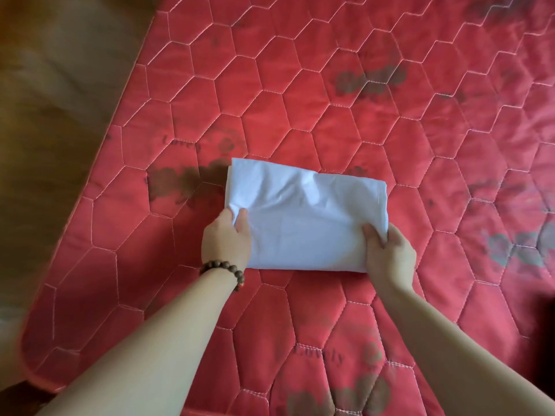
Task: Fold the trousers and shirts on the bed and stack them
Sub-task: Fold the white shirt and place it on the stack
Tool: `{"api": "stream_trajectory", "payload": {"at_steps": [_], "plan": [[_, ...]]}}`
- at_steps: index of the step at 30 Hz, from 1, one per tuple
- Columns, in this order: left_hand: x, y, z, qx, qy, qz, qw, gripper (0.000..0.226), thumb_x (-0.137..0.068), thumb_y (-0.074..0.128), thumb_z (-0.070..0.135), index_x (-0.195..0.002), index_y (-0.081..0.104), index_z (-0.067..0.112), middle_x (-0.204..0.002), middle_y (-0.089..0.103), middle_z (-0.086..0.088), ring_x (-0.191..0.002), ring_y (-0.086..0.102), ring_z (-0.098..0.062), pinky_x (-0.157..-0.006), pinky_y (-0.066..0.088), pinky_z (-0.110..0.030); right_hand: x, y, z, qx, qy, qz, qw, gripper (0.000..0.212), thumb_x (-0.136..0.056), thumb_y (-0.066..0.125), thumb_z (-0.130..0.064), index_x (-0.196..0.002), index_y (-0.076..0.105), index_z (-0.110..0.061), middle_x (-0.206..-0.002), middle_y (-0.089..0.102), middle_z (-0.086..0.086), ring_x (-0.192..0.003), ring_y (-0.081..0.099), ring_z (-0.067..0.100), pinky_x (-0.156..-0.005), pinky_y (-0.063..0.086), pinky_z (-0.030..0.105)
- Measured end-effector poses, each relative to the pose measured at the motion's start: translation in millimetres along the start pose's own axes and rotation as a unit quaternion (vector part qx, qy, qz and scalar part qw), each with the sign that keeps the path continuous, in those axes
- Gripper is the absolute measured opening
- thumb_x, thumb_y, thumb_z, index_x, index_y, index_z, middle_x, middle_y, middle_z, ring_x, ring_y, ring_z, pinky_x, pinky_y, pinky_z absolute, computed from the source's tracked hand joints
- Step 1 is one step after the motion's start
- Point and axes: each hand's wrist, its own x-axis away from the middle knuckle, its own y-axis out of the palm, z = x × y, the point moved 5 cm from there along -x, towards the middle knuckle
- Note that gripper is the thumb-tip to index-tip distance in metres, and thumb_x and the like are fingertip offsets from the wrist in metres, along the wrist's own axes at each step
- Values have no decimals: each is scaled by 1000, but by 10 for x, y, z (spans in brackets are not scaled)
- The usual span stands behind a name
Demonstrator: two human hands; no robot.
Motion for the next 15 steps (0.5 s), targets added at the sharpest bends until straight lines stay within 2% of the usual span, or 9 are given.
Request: {"api": "stream_trajectory", "payload": {"at_steps": [2, 4, 6, 8, 9, 10, 12, 13, 15], "plan": [[30, -101, 33, -93, -30, 51, 994, 22, -94, 52, 31, -90, 49, 10, -86, 62, -13, -82, 58, -37, -60, 31, -34, 15, -34, -61, 28, 30, 13, 999, 29, -91, 56, -37, -85, 47, -10, -72, 52, -2, -69, 46, 24, -53, 31, 33], [50, -209, 212, -145, 57, 109, 982, 28, -84, 62, 22, -108, 54, 10, -111, 58, -15, -103, 56, -36, -75, 39, -43, 36, -131, -207, 98, 1, 61, 993, 36, -88, 60, -39, -108, 48, -12, -102, 56, 5, -88, 50, 29, -68, 37, 38], [125, -150, 540, -139, 255, 119, 950, 37, -77, 63, 10, -113, 58, 7, -124, 54, -17, -118, 50, -37, -92, 38, -47, 77, -124, -486, 187, -145, 108, 966, 46, -86, 63, -28, -126, 49, -8, -127, 49, 16, -112, 46, 35, -90, 35, 43], [204, 99, 800, -137, 398, 53, 905, 42, -79, 55, 3, -121, 59, 2, -136, 50, -19, -131, 43, -37, -107, 34, -48, 182, 197, -788, 261, -301, 45, 916, 44, -88, 57, -16, -130, 51, -4, -137, 47, 20, -125, 43, 37, -102, 29, 42], [201, 221, 857, -158, 423, 8, 892, 46, -82, 49, 1, -128, 55, 0, -143, 45, -18, -137, 37, -36, -113, 28, -48, 241, 426, -894, 282, -360, -12, 889, 45, -89, 51, -13, -133, 50, -4, -140, 46, 20, -130, 42, 36, -108, 27, 44], [162, 320, 849, -192, 424, -33, 884, 49, -87, 42, 2, -135, 49, 0, -150, 38, -16, -142, 30, -34, -117, 22, -47, 295, 640, -968, 288, -397, -61, 870, 48, -90, 45, -12, -137, 47, -3, -144, 43, 20, -136, 37, 35, -113, 25, 47], [-1, 427, 671, -264, 382, -89, 881, 53, -95, 26, 13, -147, 35, 6, -158, 22, -8, -148, 14, -27, -121, 8, -42, 323, 971, -985, 328, -403, -142, 842, 56, -94, 28, -18, -149, 28, -7, -157, 23, 13, -147, 13, 29, -118, 6, 52], [-89, 444, 542, -282, 360, -104, 883, 57, -95, 20, 22, -149, 30, 11, -160, 16, -4, -149, 9, -23, -121, 4, -39, 290, 1091, -927, 360, -397, -161, 829, 58, -96, 23, -21, -152, 18, -10, -160, 12, 8, -149, 2, 25, -118, -3, 52], [-182, 448, 361, -279, 338, -110, 892, 63, -90, 18, 33, -150, 29, 19, -161, 14, 2, -149, 6, -20, -120, 4, -42, 198, 1207, -804, 380, -398, -166, 818, 57, -99, 25, -29, -153, 14, -17, -161, 7, 4, -149, -1, 22, -117, -7, 53]]}}
